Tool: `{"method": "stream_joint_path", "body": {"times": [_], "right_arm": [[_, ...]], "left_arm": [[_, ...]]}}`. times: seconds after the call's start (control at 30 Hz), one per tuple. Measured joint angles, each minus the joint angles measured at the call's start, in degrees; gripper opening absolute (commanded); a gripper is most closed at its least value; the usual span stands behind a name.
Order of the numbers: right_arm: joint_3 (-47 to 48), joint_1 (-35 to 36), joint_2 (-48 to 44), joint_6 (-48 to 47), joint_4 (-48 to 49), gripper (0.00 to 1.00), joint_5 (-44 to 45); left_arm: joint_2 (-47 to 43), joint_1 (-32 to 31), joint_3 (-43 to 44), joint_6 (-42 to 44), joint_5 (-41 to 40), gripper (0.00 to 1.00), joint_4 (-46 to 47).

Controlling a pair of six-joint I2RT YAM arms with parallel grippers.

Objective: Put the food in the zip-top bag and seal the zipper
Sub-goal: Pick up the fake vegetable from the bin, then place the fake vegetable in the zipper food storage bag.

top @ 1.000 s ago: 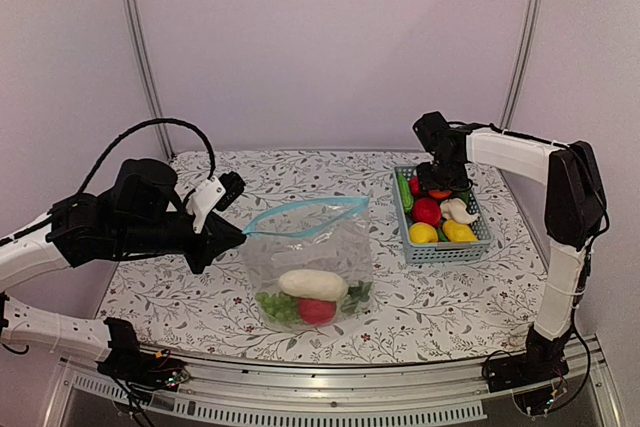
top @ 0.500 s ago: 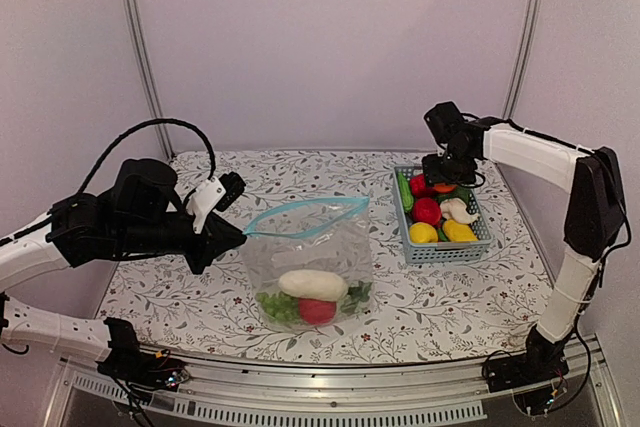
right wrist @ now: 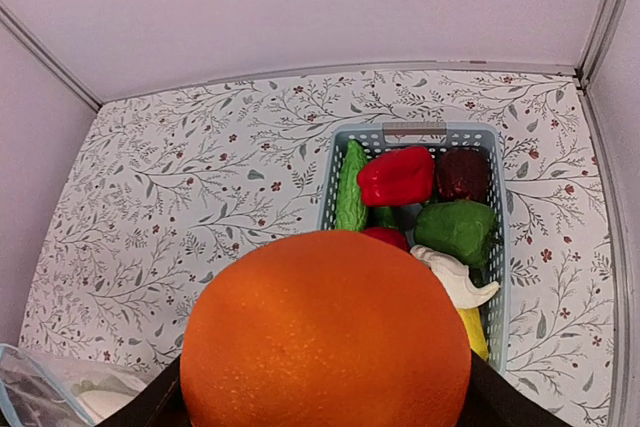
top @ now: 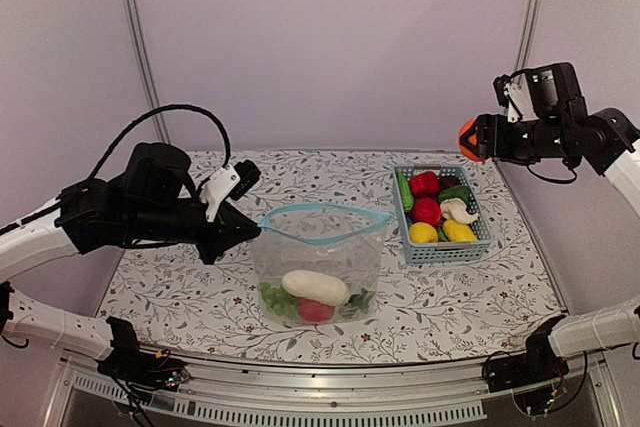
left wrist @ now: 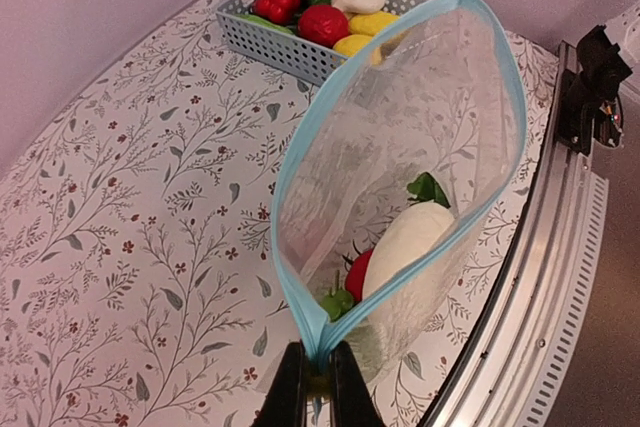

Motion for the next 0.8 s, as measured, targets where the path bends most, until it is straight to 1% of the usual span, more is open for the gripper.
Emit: {"method": "stream_joint_path", "body": {"times": [0.13, 0.33, 0.47, 0.6, 0.8], "right_arm": [[0.7, 2.9, -6.0, 1.6, -3.5, 0.57, -4.2], [1.3, 13.2, -7.6, 4.5, -6.5, 0.56, -8.3], [3.8, 21.6, -5.1, 6.0, -8.2, 0.56, -9.3], [7.6, 28.5, -1.1, 7.0, -8.0, 0.56, -9.6], [12.2, 34.5, 5.7, 7.2, -7.8, 0.55, -9.2]], "left_arm": [[1.3, 0.0, 0.7, 0.0, 1.2, 0.00, 1.1], [1.8, 0.0, 0.7, -0.4, 2.3, 0.00, 2.0], [1.8, 0.0, 0.4, -0.5, 2.2, 0.00, 2.3], [1.6, 0.0, 0.1, -0.5, 2.3, 0.00, 2.6], [1.2, 0.0, -0.1, -0.7, 2.4, 0.00, 2.9]]}}
